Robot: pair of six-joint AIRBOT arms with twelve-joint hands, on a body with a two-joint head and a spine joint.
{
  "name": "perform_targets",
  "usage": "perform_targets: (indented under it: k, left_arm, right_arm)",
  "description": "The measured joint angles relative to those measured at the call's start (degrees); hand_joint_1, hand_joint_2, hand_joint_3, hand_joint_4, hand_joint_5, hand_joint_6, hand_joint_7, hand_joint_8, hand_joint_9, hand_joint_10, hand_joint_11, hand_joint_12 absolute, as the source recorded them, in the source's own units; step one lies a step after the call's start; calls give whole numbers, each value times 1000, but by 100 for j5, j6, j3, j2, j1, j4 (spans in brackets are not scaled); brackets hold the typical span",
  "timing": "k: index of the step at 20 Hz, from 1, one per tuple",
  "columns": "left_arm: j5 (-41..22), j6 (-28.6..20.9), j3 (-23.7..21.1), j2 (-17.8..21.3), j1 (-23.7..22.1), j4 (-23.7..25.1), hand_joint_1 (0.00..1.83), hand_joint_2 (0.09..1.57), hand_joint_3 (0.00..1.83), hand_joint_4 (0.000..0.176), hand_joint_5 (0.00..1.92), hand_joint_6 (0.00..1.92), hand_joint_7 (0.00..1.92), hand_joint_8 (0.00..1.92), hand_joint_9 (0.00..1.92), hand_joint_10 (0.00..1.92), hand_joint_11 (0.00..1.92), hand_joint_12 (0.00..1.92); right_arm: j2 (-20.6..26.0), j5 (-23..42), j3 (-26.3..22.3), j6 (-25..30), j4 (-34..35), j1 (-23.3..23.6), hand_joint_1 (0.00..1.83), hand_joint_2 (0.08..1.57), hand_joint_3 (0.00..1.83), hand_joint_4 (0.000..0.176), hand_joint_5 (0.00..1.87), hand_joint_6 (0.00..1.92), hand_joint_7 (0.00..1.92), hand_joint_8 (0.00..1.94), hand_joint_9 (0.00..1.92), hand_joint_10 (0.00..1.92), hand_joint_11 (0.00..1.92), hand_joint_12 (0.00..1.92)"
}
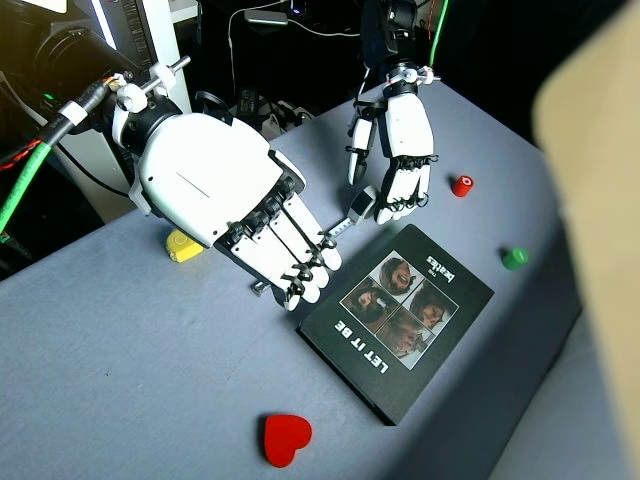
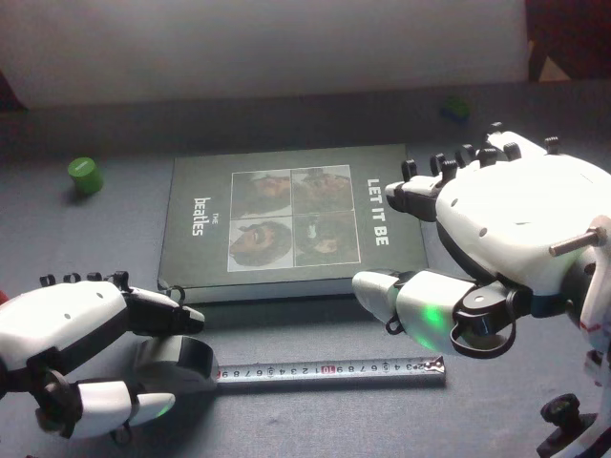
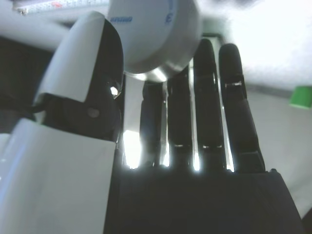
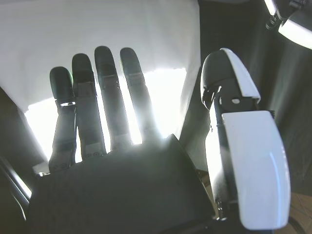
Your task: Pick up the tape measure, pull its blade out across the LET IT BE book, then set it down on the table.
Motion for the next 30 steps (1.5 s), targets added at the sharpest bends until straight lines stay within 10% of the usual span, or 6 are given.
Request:
perform_targets:
  k: [15,16,17,30]
  left_arm:
    - [-122,282,136,-258,76,-85,1080,1140,1,0,640,5,745,7,726,16,460,687]
    - [-142,284,138,-262,76,-90,1314,1123,6,0,812,821,883,823,945,889,783,751]
    - [-168,286,136,-264,76,-83,1364,1115,2,0,939,824,899,1023,967,1150,962,909]
    - [-33,157,-4,-146,-409,-151,1381,1097,0,0,992,827,951,954,1004,1169,1002,976]
  right_arm:
    - [2,33,0,20,7,0,201,1172,0,6,381,5,447,0,411,7,32,1185]
    - [2,37,-4,20,7,0,205,1172,0,6,382,5,451,2,414,7,42,1189]
    - [2,46,-31,20,7,0,223,1166,0,5,394,9,456,3,425,11,53,1190]
    - [13,63,-35,170,-249,-37,229,1159,0,3,378,0,471,5,435,7,50,1168]
